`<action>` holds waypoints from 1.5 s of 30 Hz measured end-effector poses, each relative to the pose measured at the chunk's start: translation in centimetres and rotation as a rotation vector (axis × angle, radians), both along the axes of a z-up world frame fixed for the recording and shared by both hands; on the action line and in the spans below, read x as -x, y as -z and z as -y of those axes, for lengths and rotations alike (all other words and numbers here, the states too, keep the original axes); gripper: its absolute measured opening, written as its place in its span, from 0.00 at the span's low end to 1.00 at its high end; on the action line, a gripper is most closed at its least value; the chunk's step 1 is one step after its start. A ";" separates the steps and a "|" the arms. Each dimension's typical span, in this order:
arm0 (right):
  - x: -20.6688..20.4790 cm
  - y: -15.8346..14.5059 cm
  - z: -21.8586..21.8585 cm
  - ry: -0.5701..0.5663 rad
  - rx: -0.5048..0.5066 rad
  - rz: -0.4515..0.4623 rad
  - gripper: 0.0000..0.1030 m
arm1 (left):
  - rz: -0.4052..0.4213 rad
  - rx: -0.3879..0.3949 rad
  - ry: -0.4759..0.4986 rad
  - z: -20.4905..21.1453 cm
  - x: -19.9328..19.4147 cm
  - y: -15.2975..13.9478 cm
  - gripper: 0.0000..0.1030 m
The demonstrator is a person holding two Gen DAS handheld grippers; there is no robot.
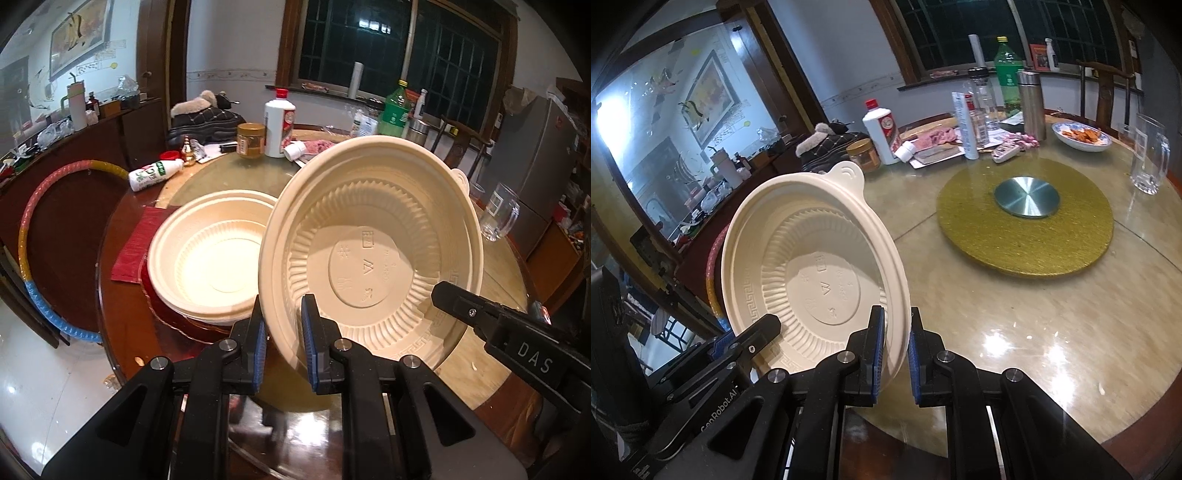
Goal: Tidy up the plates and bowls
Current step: 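Lift the cream bowl and carry it to the red bowl stack, then lower the cream bowl onto the bowls in the red stack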
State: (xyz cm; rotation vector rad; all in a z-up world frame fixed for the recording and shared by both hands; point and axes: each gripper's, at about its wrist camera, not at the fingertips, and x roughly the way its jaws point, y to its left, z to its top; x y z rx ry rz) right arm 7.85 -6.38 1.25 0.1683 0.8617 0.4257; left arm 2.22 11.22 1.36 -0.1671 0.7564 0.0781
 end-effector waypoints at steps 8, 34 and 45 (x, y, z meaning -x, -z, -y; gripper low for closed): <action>-1.6 -2.2 -4.1 -0.071 -0.003 0.016 0.11 | 0.019 0.001 -0.065 -3.4 -0.4 -1.6 0.15; -6.9 0.9 -11.6 -0.172 0.049 -0.107 0.11 | -0.117 0.034 -0.164 -9.0 -4.2 1.6 0.15; -7.4 1.3 -11.9 -0.166 0.058 -0.117 0.11 | -0.128 0.042 -0.161 -9.2 -5.0 2.1 0.15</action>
